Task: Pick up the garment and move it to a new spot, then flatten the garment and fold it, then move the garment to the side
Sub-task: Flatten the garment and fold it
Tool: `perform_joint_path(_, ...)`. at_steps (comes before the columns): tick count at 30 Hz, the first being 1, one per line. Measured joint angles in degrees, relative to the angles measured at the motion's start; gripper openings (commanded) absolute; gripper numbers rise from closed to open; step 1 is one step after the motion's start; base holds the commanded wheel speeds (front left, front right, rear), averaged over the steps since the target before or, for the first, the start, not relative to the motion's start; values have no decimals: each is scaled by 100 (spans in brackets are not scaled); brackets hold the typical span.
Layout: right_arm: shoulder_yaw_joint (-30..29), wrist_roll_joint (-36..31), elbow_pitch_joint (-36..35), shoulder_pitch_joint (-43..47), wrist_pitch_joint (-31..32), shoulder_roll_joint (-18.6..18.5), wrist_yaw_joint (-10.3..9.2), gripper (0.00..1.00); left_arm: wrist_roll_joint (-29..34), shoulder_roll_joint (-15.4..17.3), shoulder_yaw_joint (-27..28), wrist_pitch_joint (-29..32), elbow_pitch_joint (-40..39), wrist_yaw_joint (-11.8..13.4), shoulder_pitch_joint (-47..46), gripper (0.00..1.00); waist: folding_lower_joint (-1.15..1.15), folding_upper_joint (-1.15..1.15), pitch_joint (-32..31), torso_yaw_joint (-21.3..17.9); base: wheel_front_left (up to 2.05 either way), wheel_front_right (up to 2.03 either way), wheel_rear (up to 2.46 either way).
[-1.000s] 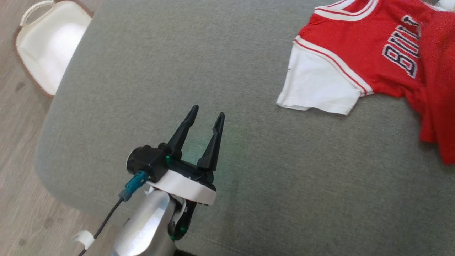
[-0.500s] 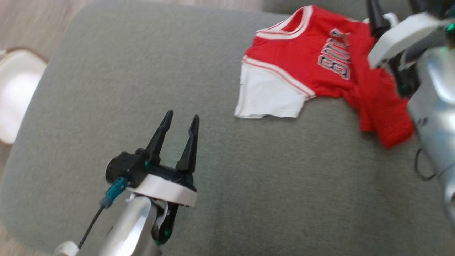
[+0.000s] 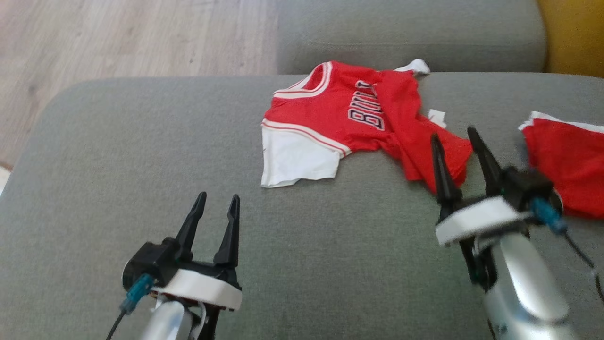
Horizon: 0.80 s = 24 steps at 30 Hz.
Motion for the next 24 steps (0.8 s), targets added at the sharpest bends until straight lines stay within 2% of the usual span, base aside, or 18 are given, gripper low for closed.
perform_joint_path(6,-343,-377,-857,1165,0,124,0,100,35,-10,222,0,-10,-1,210,100,1,0,-217,-199,0,0,0)
perform_joint_path(11,-315,46,-1187,1817,0,165,0,100,103,-36,344,0,-24,-2,436,100,1,0,-278,-286,0,0,0)
perform_joint_path(24,-144,125,-1433,1855,0,188,0,100,342,-111,533,0,16,-9,334,100,2,0,-89,-540,0,0,0)
